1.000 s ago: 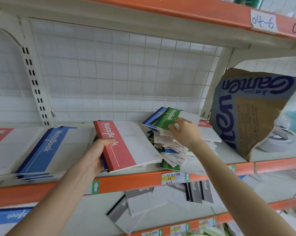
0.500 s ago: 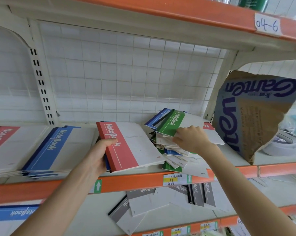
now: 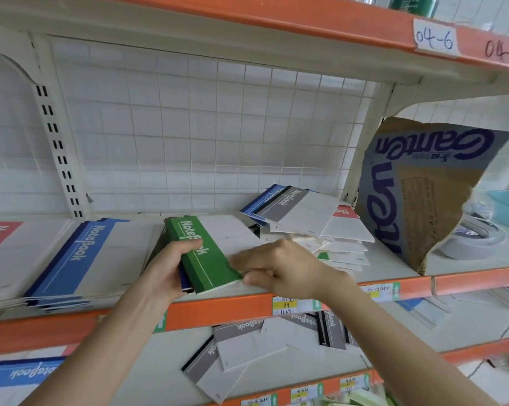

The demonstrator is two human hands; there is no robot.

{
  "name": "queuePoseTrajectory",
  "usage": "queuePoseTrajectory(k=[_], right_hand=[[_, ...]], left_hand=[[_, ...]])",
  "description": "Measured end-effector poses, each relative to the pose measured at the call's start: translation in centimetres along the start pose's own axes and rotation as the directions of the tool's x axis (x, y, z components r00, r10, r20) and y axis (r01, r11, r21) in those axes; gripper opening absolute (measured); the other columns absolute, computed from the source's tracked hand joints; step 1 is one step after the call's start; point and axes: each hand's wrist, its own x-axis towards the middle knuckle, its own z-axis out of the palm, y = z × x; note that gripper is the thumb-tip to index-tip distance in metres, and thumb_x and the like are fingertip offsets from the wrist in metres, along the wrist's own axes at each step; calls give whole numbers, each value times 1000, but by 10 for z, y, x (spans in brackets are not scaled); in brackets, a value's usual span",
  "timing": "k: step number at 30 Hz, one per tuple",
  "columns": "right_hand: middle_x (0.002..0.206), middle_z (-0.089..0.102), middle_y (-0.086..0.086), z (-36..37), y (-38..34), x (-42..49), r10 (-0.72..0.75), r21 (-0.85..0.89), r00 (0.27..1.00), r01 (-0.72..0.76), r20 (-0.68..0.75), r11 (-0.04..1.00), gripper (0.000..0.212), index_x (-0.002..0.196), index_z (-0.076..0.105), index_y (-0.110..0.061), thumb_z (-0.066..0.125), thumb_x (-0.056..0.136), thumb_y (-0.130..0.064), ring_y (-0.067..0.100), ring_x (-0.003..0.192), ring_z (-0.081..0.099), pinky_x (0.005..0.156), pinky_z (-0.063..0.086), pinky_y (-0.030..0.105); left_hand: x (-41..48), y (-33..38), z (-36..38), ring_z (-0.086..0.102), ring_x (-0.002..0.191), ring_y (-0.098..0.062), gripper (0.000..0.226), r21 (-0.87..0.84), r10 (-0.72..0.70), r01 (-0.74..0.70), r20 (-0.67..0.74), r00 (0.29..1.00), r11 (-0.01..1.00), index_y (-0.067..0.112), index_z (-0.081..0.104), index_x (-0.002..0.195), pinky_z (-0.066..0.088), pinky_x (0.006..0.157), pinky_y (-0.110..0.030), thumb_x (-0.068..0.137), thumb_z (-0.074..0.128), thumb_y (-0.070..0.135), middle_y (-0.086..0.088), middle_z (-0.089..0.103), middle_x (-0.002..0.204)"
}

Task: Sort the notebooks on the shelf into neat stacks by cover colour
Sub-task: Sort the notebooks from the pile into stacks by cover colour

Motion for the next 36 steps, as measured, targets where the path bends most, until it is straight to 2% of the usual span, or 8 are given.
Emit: queuePoseTrajectory(k=[5,11,16,22,26,29,33,36], right_hand=[[114,67,8,-15,34,-3,305,6,931,-310,-200,951,26,112,66,-10,51,94,-22,28,102,62,90,48,36],[116,62,5,-29,79,-15,703,-212,708,-699,-72,683,36,118,57,-14,48,94,-38,26,102,56,81,43,31],[113,64,9,-37,79,-25,643,-299,766,-620,-28,726,33,118,59,-10,41,98,-28,27,99,58,85,47,35],[91,67,19,-31,77,-31,521,-323,815,-578,-253,749,25,109,63,-2,41,97,-10,33,81,61,61,37,29],[80,72,13,-16,61,-34,200,-186,948,-249,-248,951,23,97,70,-2,52,85,-7,32,67,68,60,56,39],[107,70,8,-9,34,-31,67,43,995,-64,-74,997,27,105,70,-3,53,88,-15,15,95,66,86,51,27],[111,69,6,-13,23,-24,160,247,979,-126,-125,961,25,104,71,-4,57,89,-18,8,107,58,90,41,9],[123,63,4,-19,48,-13,395,56,872,-397,-289,916,28,118,64,-9,56,92,-17,20,108,60,87,41,18]], left_hand=[[-2,-1,-6,63,67,-25,7,66,-27,32,-75,997,997,10,58,94,49,49,-32,88,55,8,-13,66,79],[-6,1,-9,62,70,-26,5,78,-10,16,-76,997,997,9,58,89,45,56,-34,89,53,8,-13,65,80],[-8,-2,-6,61,70,-26,7,67,0,5,-74,997,998,10,57,87,45,57,-35,90,51,6,-13,64,80],[-6,-4,-2,62,72,-25,9,52,29,-26,-64,997,998,15,58,89,45,57,-34,94,51,18,-11,65,83],[-2,-3,1,64,72,-23,18,52,64,-61,-40,997,997,16,61,91,46,58,-33,92,55,33,-10,67,82],[-1,-3,3,63,70,-24,9,93,56,-53,-24,998,994,16,61,90,45,57,-32,91,57,24,-9,68,75],[0,-5,3,60,68,-26,8,107,16,-9,-58,998,994,12,59,83,44,58,-34,89,55,8,-9,67,59],[1,-5,0,59,68,-27,9,103,-6,15,-82,997,995,10,60,81,44,58,-35,88,55,5,-7,65,50]])
